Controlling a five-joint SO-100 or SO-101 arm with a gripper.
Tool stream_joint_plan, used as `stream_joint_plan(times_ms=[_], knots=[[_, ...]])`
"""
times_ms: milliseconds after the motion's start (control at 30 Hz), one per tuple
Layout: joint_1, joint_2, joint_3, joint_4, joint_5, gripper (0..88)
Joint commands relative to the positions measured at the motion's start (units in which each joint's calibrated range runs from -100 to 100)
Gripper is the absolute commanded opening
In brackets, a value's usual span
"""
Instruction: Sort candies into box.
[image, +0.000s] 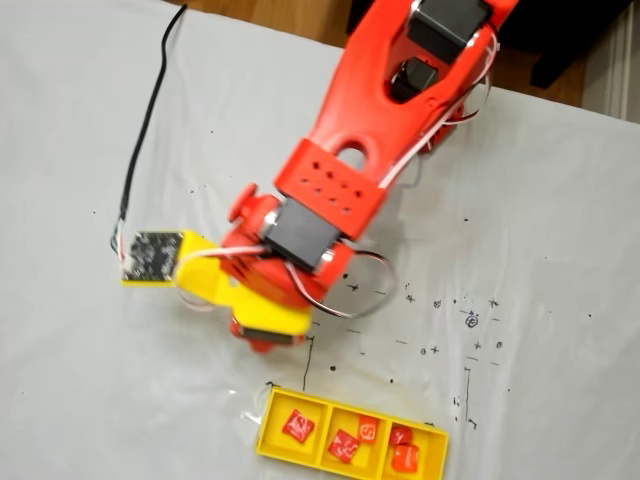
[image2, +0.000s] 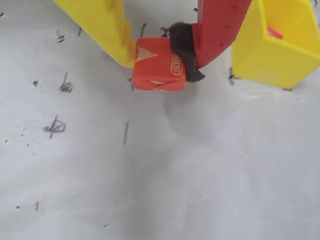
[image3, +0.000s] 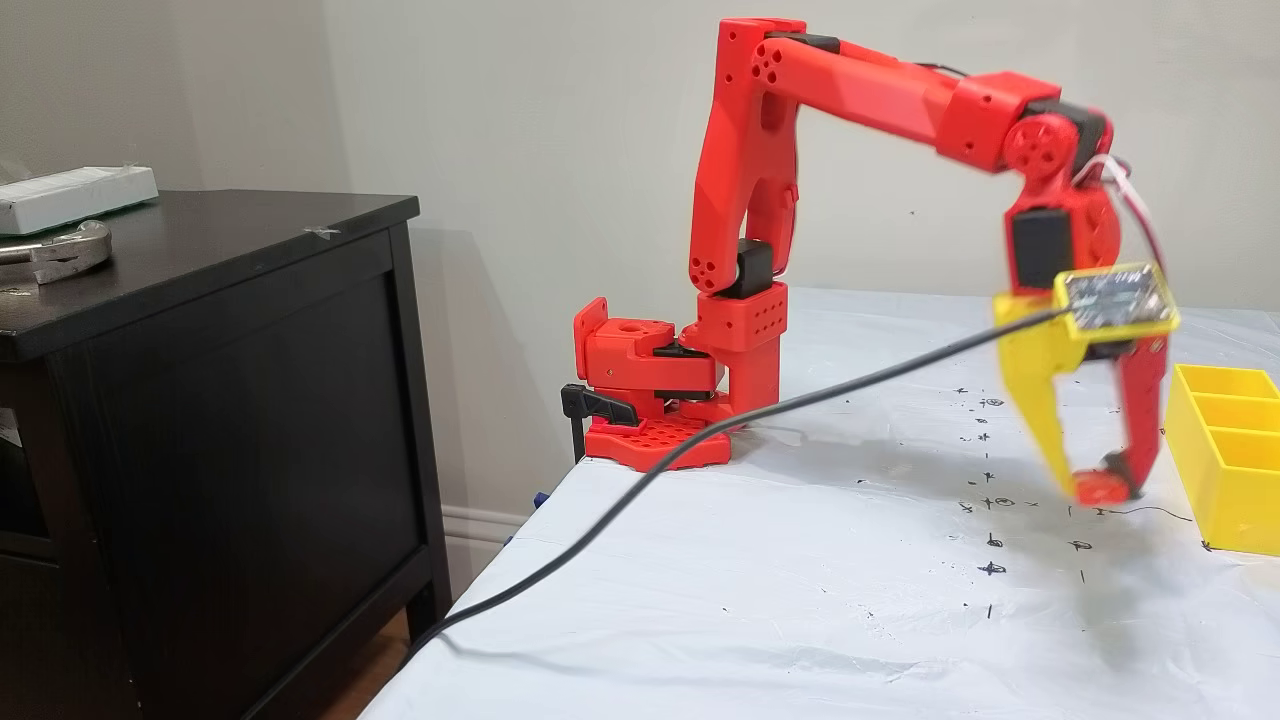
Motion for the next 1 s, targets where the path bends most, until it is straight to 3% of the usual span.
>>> stream_joint_plan(times_ms=[0, 400, 967], knots=[[-4.99, -8.35, -11.78, 1.15, -3.37, 0.1], [-9.79, -0.89, -15.06, -10.88, -8.06, 0.1], [-11.15, 4.03, -13.88, -12.03, -6.11, 0.1]])
